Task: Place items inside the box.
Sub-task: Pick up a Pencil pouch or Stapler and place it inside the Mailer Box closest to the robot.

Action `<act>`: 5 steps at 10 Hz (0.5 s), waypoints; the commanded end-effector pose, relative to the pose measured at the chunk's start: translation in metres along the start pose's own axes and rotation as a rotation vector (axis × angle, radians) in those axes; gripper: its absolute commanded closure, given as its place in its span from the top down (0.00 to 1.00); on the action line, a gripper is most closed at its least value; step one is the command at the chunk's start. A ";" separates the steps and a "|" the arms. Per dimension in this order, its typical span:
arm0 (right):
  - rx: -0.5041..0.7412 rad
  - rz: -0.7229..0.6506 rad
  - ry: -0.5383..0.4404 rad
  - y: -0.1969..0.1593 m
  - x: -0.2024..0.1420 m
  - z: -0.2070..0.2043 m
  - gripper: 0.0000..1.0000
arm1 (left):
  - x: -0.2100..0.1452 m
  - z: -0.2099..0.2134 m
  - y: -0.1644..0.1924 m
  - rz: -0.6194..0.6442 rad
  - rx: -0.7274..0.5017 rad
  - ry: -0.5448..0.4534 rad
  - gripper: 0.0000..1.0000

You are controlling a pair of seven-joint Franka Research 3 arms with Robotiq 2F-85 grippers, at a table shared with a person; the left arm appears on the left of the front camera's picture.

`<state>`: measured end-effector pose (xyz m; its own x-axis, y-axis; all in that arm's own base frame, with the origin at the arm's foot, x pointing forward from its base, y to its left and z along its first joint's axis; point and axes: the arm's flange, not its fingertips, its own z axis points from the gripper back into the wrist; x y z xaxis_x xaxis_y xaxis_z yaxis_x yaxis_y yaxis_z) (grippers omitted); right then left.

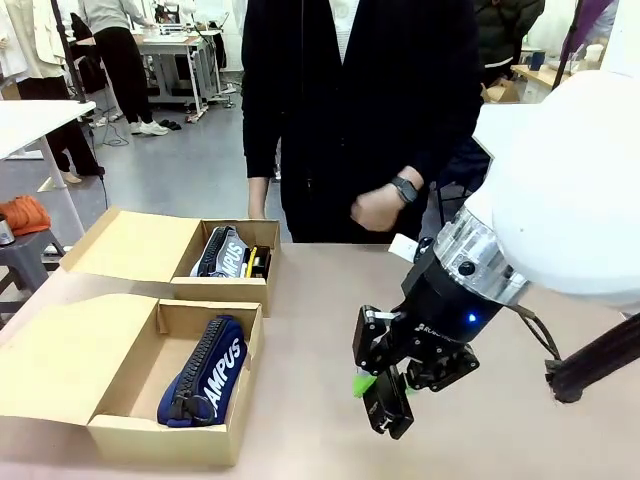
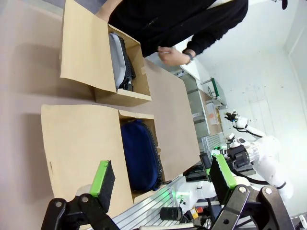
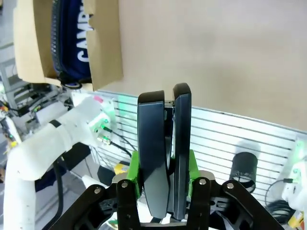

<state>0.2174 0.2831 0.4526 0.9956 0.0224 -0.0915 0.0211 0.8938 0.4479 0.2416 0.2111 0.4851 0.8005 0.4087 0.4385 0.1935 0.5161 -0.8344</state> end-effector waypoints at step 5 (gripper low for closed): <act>-0.011 0.002 -0.316 0.201 0.051 -0.080 0.42 | 0.000 0.000 -0.001 -0.016 -0.020 -0.012 1.00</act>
<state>0.2362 0.4497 0.4828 0.9864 -0.0606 0.1525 -0.0298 0.8477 0.5296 0.2420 0.2108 0.4850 0.8011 0.4079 0.4380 0.1933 0.5163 -0.8343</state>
